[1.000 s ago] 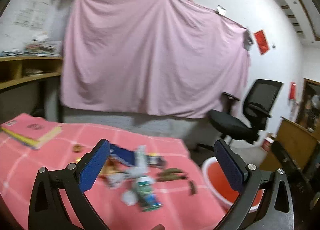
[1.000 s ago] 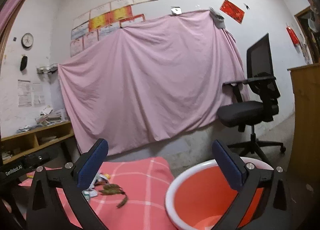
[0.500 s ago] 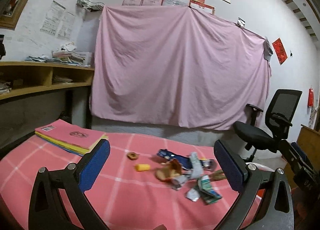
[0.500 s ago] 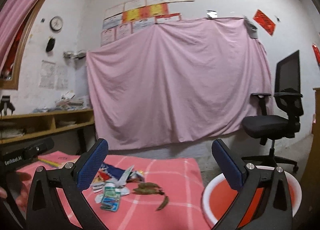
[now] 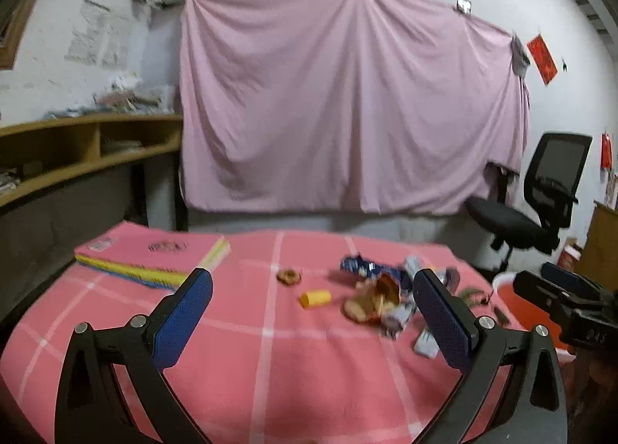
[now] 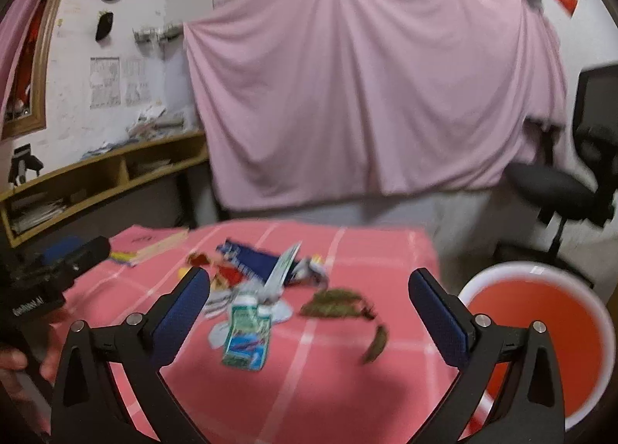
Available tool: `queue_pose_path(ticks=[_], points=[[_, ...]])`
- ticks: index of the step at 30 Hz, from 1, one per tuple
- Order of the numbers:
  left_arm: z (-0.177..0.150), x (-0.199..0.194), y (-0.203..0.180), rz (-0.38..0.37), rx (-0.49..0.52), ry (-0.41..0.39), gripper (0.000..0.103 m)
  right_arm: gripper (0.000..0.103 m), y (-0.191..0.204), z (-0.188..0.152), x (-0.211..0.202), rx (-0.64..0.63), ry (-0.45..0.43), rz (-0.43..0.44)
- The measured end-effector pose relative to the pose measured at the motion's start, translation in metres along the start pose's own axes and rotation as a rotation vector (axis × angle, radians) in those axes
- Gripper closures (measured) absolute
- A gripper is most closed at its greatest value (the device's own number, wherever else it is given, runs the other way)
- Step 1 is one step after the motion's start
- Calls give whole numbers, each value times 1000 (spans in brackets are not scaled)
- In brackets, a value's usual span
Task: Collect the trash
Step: 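Move both tools back over the table, then grasp the green toothpaste box with the right tool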
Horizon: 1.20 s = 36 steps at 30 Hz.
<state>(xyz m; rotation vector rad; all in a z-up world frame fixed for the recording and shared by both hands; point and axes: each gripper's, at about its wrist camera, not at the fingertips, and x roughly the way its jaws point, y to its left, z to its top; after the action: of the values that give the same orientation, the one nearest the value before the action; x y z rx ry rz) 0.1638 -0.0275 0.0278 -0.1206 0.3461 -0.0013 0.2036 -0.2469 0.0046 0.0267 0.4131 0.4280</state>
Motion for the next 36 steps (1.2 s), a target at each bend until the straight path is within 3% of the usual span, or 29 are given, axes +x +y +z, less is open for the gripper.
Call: queue_pose_path(ticks=[3, 5, 7, 10, 14, 17, 19, 22, 36], points=[[-4, 16, 1, -22, -10, 92, 3, 18, 1, -3, 11, 7, 83, 44], [-6, 24, 3, -37, -25, 140, 8, 21, 4, -6, 17, 0, 132, 64], [-8, 29, 5, -46, -32, 177, 17, 33, 7, -10, 23, 0, 189, 96], [-12, 37, 5, -64, -38, 239, 28, 41, 10, -13, 28, 9, 243, 133], [-16, 44, 0, -101, -28, 297, 41, 43, 13, -16, 32, 14, 291, 177], [-17, 47, -5, -127, -11, 327, 49, 56, 15, -20, 36, 18, 336, 199], [-19, 49, -9, -145, 0, 345, 52, 71, 15, -22, 39, 20, 360, 206], [-19, 51, -13, -173, 11, 365, 56, 82, 15, -25, 39, 28, 383, 218], [-25, 69, -54, -307, 124, 474, 59, 82, -16, -21, 22, 57, 321, 96]])
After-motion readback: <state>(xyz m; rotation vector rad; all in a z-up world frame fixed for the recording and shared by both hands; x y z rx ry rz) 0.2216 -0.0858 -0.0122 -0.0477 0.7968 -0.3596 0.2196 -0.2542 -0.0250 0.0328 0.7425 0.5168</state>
